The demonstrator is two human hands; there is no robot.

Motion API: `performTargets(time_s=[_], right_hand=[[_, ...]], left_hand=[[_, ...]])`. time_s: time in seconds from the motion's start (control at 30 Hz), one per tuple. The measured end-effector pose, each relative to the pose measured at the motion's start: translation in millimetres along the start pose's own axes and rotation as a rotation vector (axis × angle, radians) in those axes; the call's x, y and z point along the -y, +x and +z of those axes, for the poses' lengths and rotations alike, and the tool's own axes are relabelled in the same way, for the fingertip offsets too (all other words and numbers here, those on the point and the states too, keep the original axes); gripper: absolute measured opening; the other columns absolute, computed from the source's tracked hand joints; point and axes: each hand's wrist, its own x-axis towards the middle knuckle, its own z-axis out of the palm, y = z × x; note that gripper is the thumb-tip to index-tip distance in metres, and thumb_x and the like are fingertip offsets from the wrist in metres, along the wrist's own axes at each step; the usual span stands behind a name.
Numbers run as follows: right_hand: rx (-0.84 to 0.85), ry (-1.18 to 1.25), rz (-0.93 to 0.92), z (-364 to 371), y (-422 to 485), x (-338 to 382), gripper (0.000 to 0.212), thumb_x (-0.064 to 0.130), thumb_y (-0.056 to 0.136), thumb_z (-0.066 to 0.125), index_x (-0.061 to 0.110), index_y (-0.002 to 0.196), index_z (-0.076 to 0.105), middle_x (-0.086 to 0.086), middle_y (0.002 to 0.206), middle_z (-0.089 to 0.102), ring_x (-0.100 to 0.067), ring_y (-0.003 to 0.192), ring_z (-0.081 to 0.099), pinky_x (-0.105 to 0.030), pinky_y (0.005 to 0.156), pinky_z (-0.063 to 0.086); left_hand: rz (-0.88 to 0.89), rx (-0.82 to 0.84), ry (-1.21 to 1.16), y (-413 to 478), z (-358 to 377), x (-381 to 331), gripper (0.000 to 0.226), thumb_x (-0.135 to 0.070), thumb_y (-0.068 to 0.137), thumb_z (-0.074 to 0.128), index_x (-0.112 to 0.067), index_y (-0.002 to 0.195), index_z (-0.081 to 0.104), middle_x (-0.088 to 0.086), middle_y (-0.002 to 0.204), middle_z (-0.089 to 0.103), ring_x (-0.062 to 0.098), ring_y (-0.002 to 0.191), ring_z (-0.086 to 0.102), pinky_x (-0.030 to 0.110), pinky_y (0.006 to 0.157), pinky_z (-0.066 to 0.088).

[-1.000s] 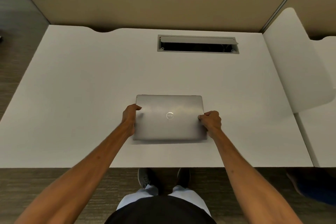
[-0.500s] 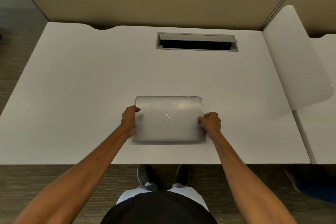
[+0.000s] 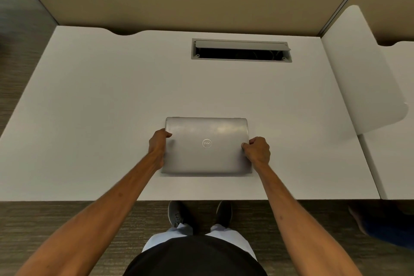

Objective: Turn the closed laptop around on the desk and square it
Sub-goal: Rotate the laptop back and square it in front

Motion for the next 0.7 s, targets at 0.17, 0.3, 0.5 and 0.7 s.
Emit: performTargets(time_s=[0.17,0.3,0.5,0.7], right_hand=[[-0.003,0.007,0.01,2,5,-5,0.028,0.017,0.085,0.074,-0.008,0.096,0.072,-0.022,0.098,0.076,-0.04,0.093,0.073,-0.043,0.08,0.06],[-0.001,0.011,0.005,4,10,-8,0.026,0.018,0.084,0.076,-0.006,0.093,0.073,-0.022,0.098,0.076,-0.04,0.094,0.073,-0.043,0.081,0.059],[-0.013,0.008,0.006,6,15,-11,0.03,0.017,0.083,0.076,-0.008,0.098,0.072,-0.024,0.099,0.076,-0.041,0.092,0.073,-0.047,0.082,0.061],[-0.042,-0.127,-0.091,14,10,-10,0.027,0.014,0.087,0.067,0.004,0.111,0.063,-0.012,0.115,0.061,-0.034,0.104,0.064,-0.037,0.072,0.046]], left_hand=[[0.049,0.0,0.05,13,-5,7,0.061,-0.041,0.074,0.06,-0.042,0.134,0.069,0.001,0.137,0.069,0.034,0.126,0.061,0.053,0.111,0.047],[0.081,-0.003,0.08,17,-5,9,0.064,-0.04,0.074,0.061,-0.044,0.138,0.066,0.0,0.137,0.068,0.035,0.127,0.061,0.053,0.109,0.047],[0.117,-0.022,0.117,30,-4,14,0.069,-0.04,0.073,0.064,-0.043,0.143,0.062,0.002,0.141,0.067,0.035,0.126,0.061,0.055,0.113,0.05],[0.408,-0.151,0.614,3,11,25,0.07,-0.035,0.098,0.062,-0.022,0.163,0.038,0.012,0.165,0.034,0.04,0.15,0.038,0.06,0.122,0.033]])
